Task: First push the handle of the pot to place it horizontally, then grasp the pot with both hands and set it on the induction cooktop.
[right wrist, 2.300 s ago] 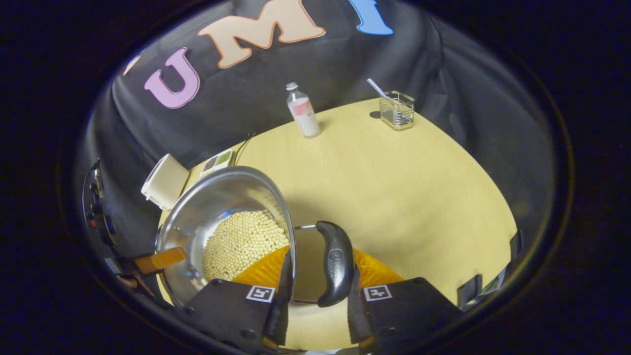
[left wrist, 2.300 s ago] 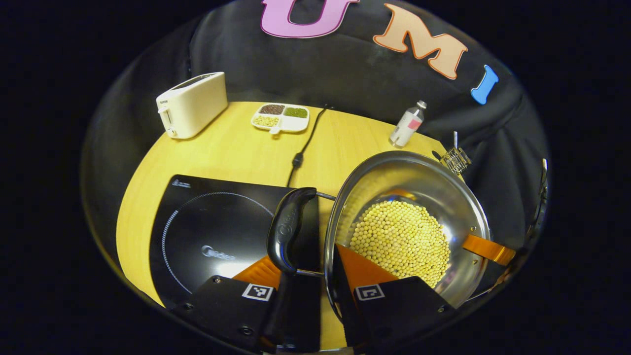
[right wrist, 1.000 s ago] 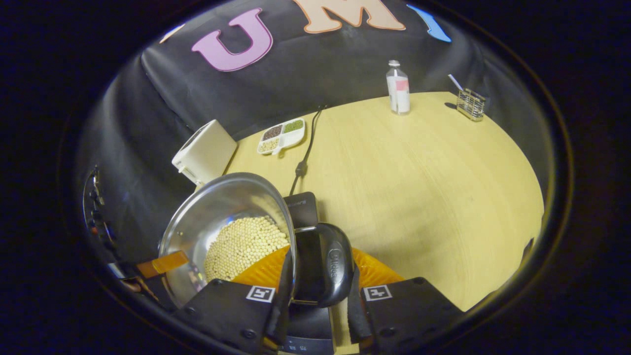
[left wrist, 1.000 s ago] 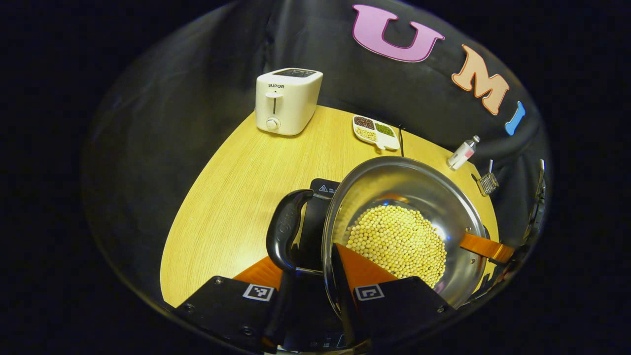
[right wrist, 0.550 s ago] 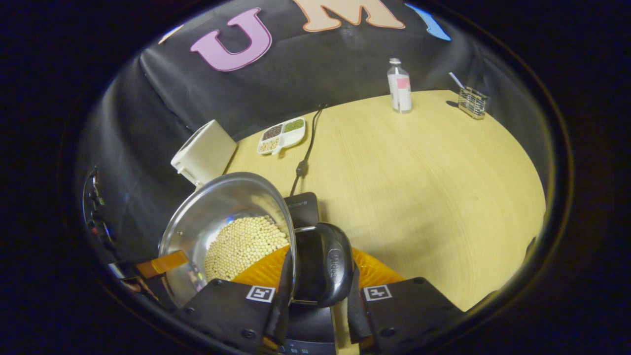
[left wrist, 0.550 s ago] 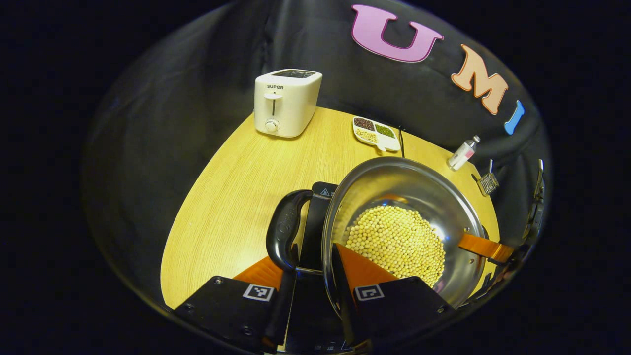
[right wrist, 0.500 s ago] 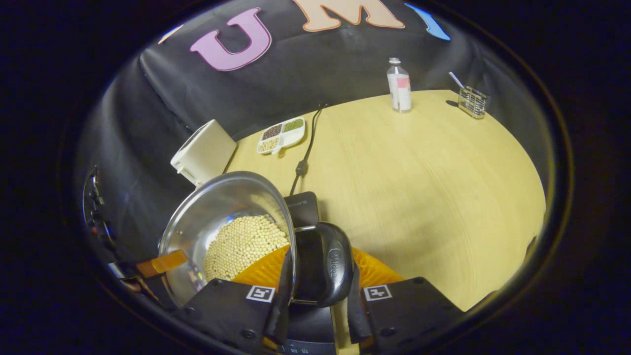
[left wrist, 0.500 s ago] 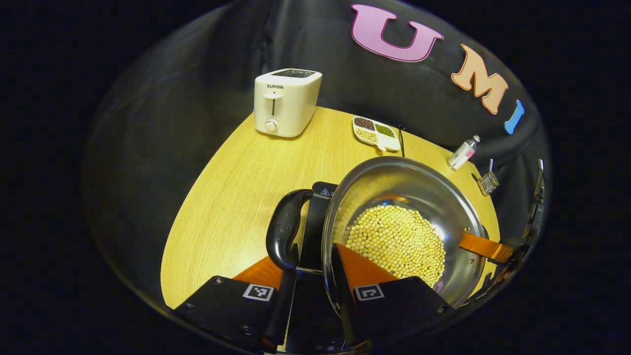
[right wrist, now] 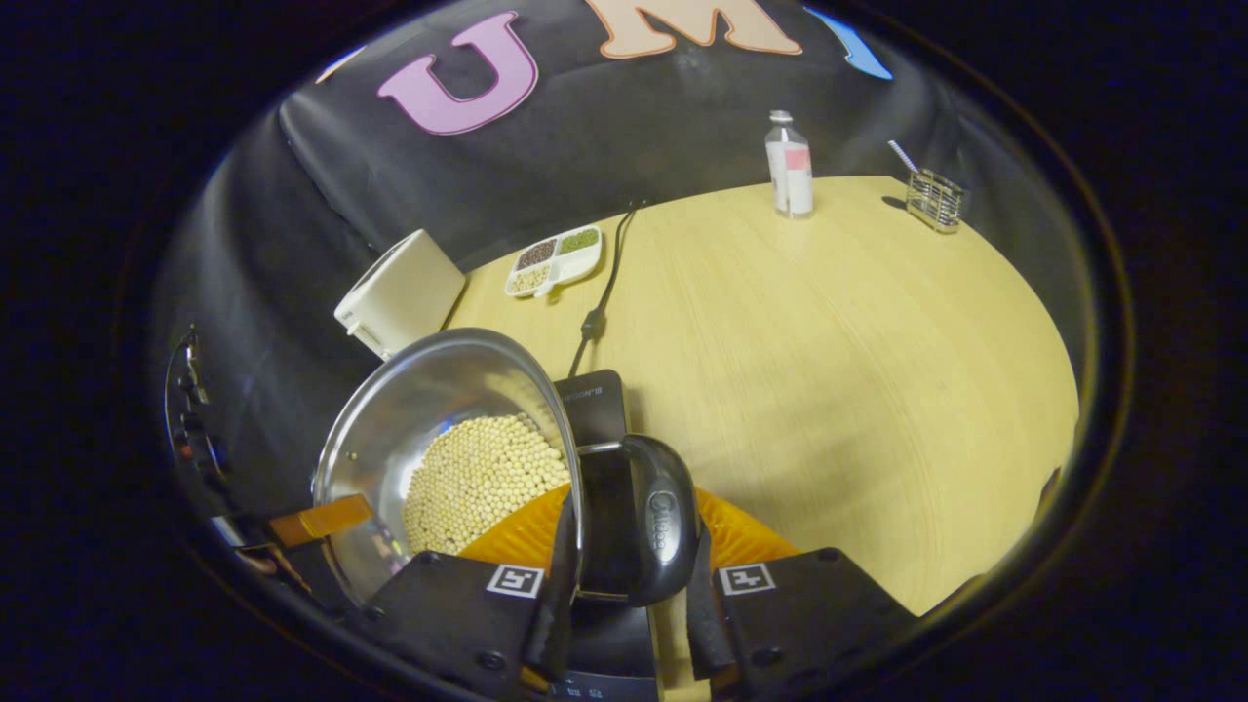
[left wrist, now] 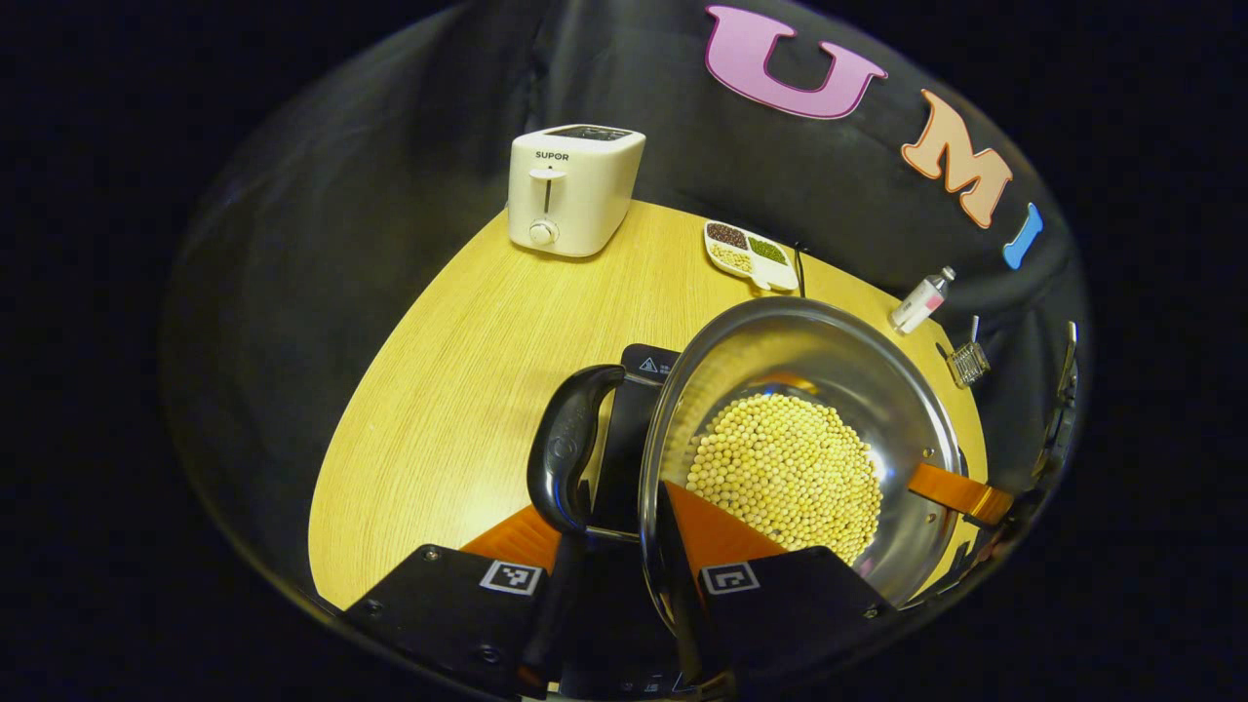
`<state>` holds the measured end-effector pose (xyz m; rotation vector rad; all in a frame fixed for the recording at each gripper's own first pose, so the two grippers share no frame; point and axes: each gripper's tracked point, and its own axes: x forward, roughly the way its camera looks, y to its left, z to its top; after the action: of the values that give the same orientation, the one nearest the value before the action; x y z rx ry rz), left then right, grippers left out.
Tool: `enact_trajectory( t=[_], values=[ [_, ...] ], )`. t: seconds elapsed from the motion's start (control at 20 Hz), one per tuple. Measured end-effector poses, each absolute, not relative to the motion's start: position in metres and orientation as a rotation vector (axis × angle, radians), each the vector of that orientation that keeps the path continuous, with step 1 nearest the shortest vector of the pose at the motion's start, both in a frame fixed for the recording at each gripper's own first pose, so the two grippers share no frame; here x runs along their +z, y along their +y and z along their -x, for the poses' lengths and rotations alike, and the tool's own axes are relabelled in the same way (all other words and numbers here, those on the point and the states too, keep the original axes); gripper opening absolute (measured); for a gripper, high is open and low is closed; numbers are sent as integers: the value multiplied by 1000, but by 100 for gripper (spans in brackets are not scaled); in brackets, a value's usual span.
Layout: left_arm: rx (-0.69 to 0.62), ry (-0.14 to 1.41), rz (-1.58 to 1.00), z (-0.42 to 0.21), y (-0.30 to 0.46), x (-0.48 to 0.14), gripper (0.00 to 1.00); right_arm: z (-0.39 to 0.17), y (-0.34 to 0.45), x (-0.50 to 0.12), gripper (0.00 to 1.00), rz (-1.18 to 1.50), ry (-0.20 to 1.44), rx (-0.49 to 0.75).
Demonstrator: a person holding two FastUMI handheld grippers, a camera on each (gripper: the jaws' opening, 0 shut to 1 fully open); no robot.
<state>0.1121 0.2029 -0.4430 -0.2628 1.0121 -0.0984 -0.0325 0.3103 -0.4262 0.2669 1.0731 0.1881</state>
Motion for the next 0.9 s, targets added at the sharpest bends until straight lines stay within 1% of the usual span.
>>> enact_trajectory(
  t=[0.1, 0.15, 0.2, 0.25, 0.55, 0.6, 0.65, 0.7, 0.75, 0.8, 0.85, 0.9],
  values=[
    [-96, 1013, 265, -112, 203, -444, 46, 32, 310, -427, 45, -269, 1073, 189],
    [-97, 1014, 263, -113, 203, -444, 48, 31, 310, -427, 45, -269, 1073, 189],
    [-98, 1016, 260, -112, 203, -445, 48, 32, 310, -427, 45, -270, 1073, 189],
    [-99, 1018, 258, -112, 203, -445, 46, 31, 310, -427, 45, -270, 1072, 189],
    [-105, 1018, 246, -112, 203, -446, 46, 34, 309, -426, 45, -277, 1076, 186],
    [-106, 1016, 244, -111, 203, -447, 46, 33, 309, -427, 47, -280, 1076, 184],
    [-110, 1021, 236, -111, 202, -449, 47, 33, 309, -427, 47, -281, 1075, 183],
    [-112, 1037, 225, -108, 201, -452, 45, 33, 309, -427, 47, -281, 1074, 184],
    [-117, 1047, 216, -106, 200, -453, 54, 34, 308, -428, 47, -277, 1078, 182],
    [-117, 1047, 208, -106, 200, -452, 57, 33, 309, -427, 55, -278, 1077, 183],
    [-118, 1044, 203, -109, 199, -452, 63, 33, 309, -428, 51, -277, 1079, 181],
    [-119, 1038, 198, -109, 199, -451, 48, 34, 308, -427, 55, -278, 1077, 179]
  ],
)
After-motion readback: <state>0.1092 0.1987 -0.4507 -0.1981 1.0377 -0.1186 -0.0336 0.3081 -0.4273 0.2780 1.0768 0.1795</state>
